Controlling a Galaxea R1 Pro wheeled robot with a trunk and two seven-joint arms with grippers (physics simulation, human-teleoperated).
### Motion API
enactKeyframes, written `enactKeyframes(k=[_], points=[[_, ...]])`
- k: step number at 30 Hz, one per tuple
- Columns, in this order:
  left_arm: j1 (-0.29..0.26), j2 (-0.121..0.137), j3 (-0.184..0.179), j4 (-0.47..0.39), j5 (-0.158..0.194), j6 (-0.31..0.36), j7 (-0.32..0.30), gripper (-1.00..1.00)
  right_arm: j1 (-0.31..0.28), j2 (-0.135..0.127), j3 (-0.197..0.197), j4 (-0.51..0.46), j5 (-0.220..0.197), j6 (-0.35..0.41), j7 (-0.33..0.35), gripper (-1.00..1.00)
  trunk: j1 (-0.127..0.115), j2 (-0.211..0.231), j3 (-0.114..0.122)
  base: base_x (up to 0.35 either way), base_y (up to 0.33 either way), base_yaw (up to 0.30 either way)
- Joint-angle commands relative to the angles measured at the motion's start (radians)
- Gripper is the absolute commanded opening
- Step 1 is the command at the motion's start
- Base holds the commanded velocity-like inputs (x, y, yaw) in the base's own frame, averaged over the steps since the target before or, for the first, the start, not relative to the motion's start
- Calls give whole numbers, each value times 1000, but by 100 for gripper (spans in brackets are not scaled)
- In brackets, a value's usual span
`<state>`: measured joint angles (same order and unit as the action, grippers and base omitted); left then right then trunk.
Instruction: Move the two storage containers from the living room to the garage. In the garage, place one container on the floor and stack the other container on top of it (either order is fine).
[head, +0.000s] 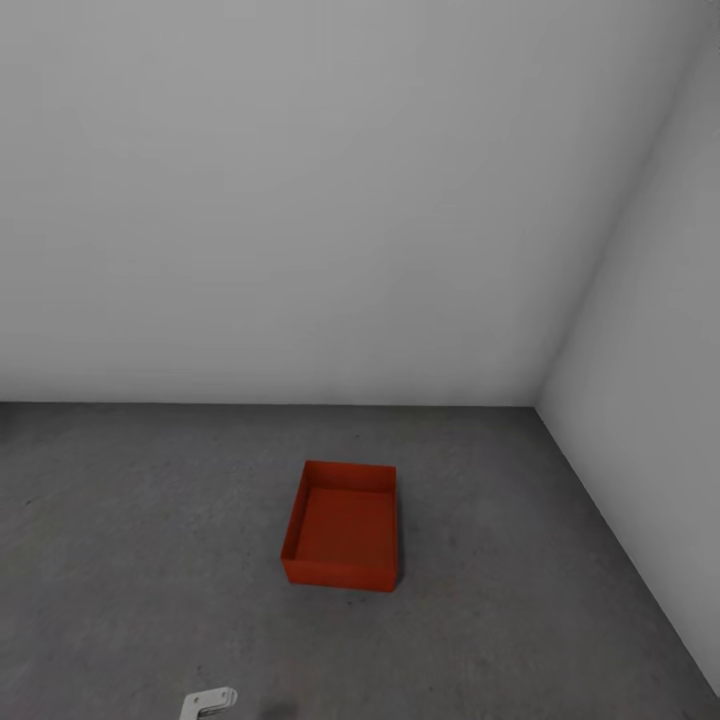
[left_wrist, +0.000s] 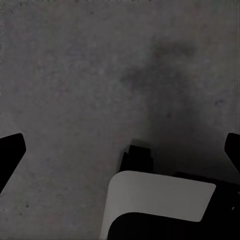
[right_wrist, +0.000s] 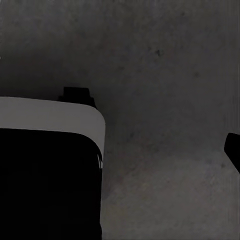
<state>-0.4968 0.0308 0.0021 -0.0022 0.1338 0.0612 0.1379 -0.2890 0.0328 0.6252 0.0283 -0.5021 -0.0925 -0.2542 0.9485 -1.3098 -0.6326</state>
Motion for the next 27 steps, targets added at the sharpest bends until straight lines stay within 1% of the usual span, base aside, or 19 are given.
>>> enactKeyframes(k=[1,7,27], points=[[0,0,-1,0,9,3,2,100,-1,1,8,3,-11,-6,0,100,0,0,-1,0,0,0],[0,0,-1,0,9,3,2,100,-1,4,8,3,-13,-7,0,100,0,0,5,0,0,0],[2,2,0,1,10,2,-1,100,-1,7,8,4,-13,-7,3,100,0,0,36,0,0,0]])
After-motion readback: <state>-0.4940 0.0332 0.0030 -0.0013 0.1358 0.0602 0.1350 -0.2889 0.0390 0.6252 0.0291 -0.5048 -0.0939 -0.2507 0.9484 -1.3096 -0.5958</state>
